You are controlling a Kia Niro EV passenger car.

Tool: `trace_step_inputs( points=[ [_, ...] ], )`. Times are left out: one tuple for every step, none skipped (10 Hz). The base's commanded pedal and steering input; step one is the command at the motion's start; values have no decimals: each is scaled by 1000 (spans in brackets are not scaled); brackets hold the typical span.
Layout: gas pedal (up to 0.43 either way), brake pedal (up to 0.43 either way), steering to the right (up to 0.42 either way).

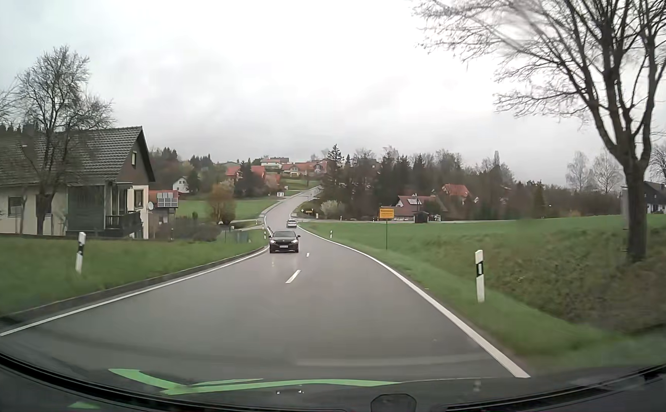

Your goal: Follow the waypoints while adhering to traffic rules and regulations

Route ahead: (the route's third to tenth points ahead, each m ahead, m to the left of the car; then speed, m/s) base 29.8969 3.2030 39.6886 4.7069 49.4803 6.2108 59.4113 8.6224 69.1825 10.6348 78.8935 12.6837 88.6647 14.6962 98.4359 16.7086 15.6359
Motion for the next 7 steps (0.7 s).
trace_step_inputs(
  points=[
    [0,0,-20],
    [0,0,-20],
    [0,0,-20],
    [0,0,-20],
    [0,0,-20],
    [0,0,-20],
    [0,0,-20]
  ],
)
